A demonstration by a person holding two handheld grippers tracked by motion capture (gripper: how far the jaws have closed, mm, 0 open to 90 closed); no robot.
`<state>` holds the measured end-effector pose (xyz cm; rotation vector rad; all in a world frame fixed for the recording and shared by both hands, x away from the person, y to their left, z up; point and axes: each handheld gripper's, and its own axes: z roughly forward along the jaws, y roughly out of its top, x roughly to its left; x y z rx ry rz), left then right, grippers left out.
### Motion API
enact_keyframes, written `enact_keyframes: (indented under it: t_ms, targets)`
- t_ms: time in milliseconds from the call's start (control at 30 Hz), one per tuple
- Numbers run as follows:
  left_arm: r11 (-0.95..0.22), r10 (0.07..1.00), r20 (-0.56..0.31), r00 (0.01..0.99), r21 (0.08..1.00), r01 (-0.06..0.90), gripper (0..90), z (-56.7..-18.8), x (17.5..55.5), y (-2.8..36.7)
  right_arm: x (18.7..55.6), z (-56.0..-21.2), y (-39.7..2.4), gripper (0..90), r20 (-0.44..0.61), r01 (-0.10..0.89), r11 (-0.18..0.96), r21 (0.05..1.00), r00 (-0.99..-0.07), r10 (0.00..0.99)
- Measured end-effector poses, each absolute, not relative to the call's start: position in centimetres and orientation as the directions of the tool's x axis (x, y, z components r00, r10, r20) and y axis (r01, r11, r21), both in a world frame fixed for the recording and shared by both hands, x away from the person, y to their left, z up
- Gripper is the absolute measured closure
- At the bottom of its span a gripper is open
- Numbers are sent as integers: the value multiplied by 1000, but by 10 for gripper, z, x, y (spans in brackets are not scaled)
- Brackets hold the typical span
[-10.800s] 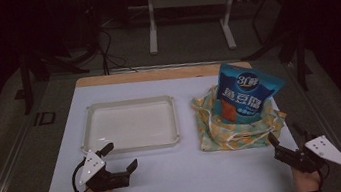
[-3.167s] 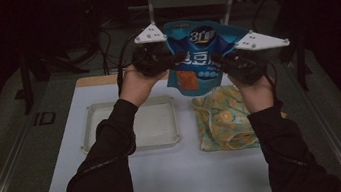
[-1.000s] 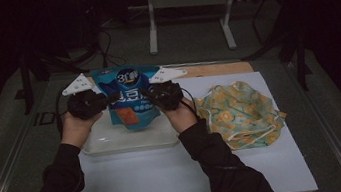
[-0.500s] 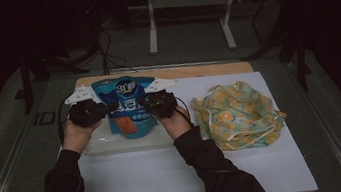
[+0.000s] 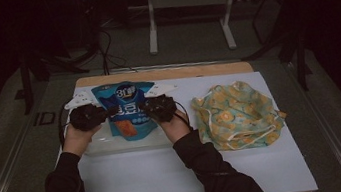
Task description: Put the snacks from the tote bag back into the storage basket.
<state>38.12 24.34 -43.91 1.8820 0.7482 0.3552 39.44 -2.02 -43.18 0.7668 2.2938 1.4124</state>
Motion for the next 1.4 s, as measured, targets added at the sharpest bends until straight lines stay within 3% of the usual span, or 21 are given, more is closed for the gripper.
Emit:
enact_keyframes:
  t_ms: [300,467,600,800,933,1033,1067,1133,1400]
  targets:
    - [-275,637,-90,765,901,335,841,-439,378,245,393,-431,-23,855,-1,267,366,892,-806,592]
    - [-247,650,-99,753,910,332,737,-441,375,247,393,-429,-28,796,22,281,359,890,-812,583]
    - [-236,660,-101,745,913,333,650,-440,374,248,394,-427,-30,661,45,297,354,887,-818,574]
    - [-226,670,-100,736,917,330,606,-437,370,251,393,-421,-37,526,44,290,344,893,-817,576]
    - [-207,669,-122,734,917,341,456,-435,368,253,393,-417,-45,440,48,292,339,894,-815,577]
    - [-214,673,-125,729,910,354,443,-435,366,253,393,-417,-47,424,45,290,338,895,-814,579]
    - [-215,668,-129,733,909,356,365,-436,366,254,392,-416,-53,365,51,291,318,902,-805,592]
    - [-212,672,-137,728,906,366,303,-437,364,254,391,-416,-57,321,58,299,310,902,-797,601]
    - [-194,655,-163,738,907,373,119,-445,354,260,387,-414,-71,169,35,295,344,892,-802,596]
